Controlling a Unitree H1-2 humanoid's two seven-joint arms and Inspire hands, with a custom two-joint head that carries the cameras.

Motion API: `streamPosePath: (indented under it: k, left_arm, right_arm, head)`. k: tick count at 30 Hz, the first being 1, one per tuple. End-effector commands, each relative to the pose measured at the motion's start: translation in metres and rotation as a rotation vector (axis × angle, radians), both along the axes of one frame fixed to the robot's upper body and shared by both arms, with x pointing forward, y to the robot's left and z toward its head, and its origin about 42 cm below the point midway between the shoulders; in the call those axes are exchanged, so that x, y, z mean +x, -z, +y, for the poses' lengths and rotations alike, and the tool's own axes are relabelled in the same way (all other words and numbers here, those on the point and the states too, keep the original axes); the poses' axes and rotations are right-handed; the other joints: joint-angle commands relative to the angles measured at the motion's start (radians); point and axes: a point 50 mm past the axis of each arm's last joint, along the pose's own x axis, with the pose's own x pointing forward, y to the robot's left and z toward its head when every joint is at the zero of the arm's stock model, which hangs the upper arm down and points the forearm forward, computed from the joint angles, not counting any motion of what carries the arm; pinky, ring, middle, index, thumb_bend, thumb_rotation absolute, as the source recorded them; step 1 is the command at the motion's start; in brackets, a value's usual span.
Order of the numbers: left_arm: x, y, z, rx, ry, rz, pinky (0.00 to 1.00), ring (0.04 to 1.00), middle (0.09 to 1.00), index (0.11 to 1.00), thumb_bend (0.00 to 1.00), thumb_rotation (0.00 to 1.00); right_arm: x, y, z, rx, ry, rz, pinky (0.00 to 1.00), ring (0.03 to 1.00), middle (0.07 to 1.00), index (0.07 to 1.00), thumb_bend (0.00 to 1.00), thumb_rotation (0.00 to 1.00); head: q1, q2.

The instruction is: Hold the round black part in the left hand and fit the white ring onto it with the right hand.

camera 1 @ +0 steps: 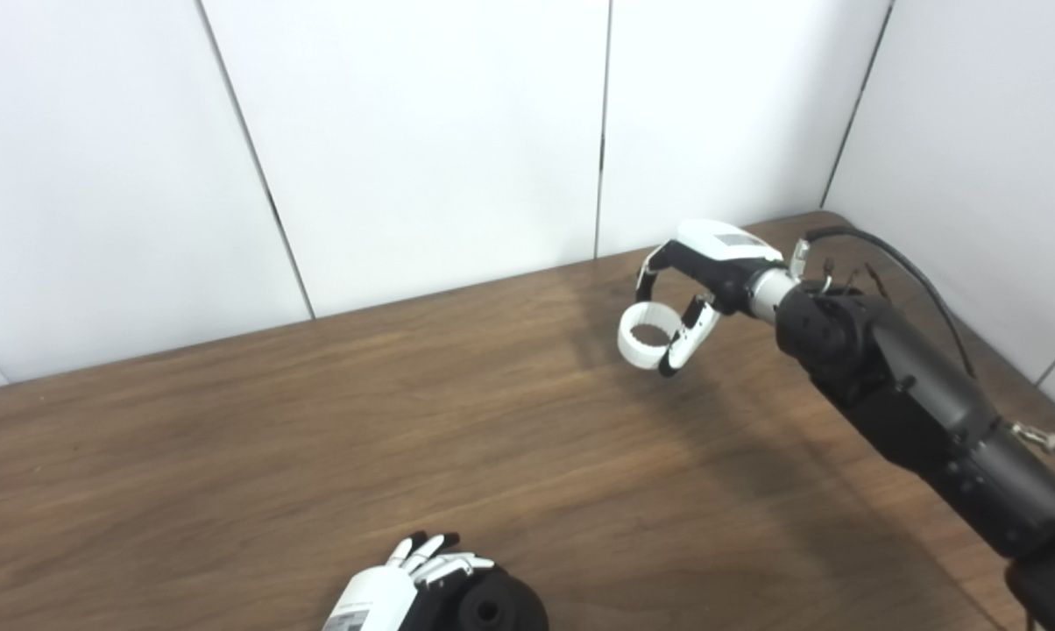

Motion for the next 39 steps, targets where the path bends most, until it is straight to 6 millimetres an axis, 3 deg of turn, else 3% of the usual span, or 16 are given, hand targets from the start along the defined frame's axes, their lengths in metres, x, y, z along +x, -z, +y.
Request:
streamPosePath:
  k: [1, 10, 19, 28, 39]
  left_arm:
    - [0.004, 0.0, -0.001, 0.019, -0.002, -0.007, 1.0, 0.938, 0.81, 0.48, 0.52, 0.05]
    - [0.008, -0.004, -0.006, 0.03, -0.013, -0.015, 1.0, 0.94, 0.81, 0.48, 0.52, 0.05]
    - [0.013, -0.011, -0.009, 0.039, -0.006, -0.017, 1.0, 0.943, 0.819, 0.48, 0.52, 0.05]
    - [0.018, -0.016, -0.011, 0.049, -0.008, -0.017, 1.0, 0.939, 0.82, 0.481, 0.52, 0.05]
    - [0.022, -0.019, -0.017, 0.046, -0.006, -0.02, 1.0, 0.94, 0.819, 0.48, 0.52, 0.06]
  right_arm:
    - [-0.005, -0.035, -0.001, -0.017, -0.021, -0.082, 0.92, 0.899, 0.804, 0.482, 0.53, 0.14]
    - [-0.042, -0.051, 0.024, 0.031, -0.133, -0.056, 0.91, 0.886, 0.805, 0.482, 0.53, 0.14]
    - [-0.069, -0.048, 0.051, 0.085, -0.246, -0.053, 0.98, 0.913, 0.832, 0.481, 0.53, 0.14]
    - [-0.096, -0.049, 0.079, 0.105, -0.349, -0.053, 1.0, 0.938, 0.853, 0.482, 0.53, 0.14]
    - [-0.106, -0.042, 0.102, 0.107, -0.434, -0.025, 0.99, 0.928, 0.838, 0.48, 0.53, 0.14]
  head:
    - [0.009, 0.01]
    - [0.054, 0.066]
    - [0.092, 0.128]
    - [0.106, 0.164]
    - [0.13, 0.206]
